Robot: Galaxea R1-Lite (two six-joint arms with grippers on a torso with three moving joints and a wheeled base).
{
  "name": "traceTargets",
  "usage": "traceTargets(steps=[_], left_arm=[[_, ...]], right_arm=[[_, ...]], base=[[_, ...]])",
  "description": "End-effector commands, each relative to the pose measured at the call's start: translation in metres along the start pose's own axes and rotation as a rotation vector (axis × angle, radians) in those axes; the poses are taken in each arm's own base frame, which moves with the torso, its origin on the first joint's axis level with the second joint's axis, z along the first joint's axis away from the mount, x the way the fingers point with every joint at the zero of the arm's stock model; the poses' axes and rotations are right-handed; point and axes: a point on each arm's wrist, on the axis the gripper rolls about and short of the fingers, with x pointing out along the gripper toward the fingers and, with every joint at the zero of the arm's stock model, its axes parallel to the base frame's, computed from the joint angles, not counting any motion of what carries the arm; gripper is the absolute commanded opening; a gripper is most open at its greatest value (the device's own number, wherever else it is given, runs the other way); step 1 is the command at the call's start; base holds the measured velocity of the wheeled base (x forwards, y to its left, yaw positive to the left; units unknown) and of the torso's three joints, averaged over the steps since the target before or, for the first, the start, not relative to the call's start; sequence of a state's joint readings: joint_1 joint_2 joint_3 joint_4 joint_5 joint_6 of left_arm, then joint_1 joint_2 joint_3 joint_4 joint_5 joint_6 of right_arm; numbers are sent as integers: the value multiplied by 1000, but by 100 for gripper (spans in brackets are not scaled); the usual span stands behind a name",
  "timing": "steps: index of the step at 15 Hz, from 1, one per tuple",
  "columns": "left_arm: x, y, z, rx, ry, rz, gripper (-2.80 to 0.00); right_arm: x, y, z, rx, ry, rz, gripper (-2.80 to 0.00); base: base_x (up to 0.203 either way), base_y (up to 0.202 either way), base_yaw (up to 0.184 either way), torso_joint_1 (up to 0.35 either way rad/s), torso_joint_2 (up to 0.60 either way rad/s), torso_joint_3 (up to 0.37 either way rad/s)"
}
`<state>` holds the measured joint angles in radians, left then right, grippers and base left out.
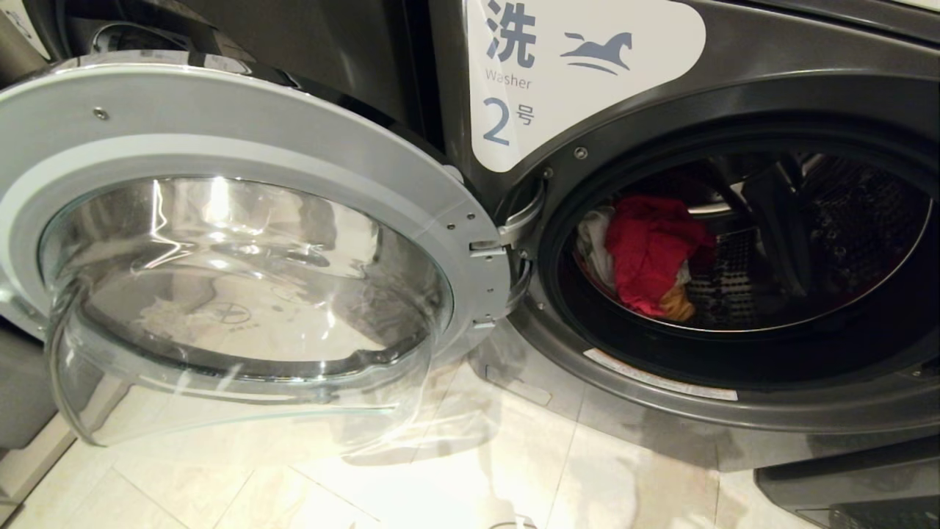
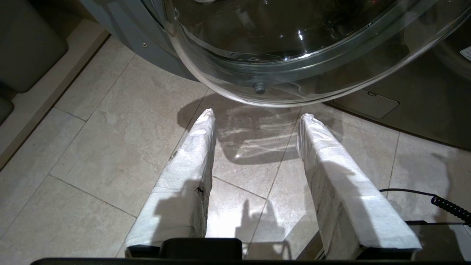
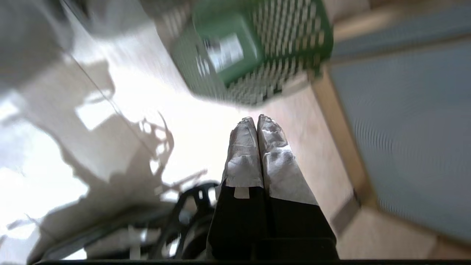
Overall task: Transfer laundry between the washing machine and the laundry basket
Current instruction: Pick a cloth and place it into the basket
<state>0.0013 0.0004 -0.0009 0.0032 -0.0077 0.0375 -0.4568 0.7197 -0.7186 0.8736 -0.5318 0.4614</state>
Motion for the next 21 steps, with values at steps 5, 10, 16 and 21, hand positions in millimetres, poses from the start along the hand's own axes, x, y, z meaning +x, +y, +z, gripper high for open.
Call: traceTargets(steps=[5, 10, 16, 21], left_arm=[[0, 0, 0, 1, 0, 0, -280], [0, 0, 0, 1, 0, 2, -280], [0, 0, 0, 1, 0, 0, -280], [0, 0, 0, 1, 1, 1, -280]], right_arm=[[69, 34, -34, -6, 429, -20, -280], [99, 60, -12, 43, 436, -19, -280], [143, 76, -3, 49, 560, -125, -280], [216, 55, 37, 155, 648, -233, -280]], base=[[0, 0, 0, 0, 0, 0], [0, 0, 0, 0, 0, 0], [0, 0, 0, 0, 0, 0], [0, 0, 0, 0, 0, -6]])
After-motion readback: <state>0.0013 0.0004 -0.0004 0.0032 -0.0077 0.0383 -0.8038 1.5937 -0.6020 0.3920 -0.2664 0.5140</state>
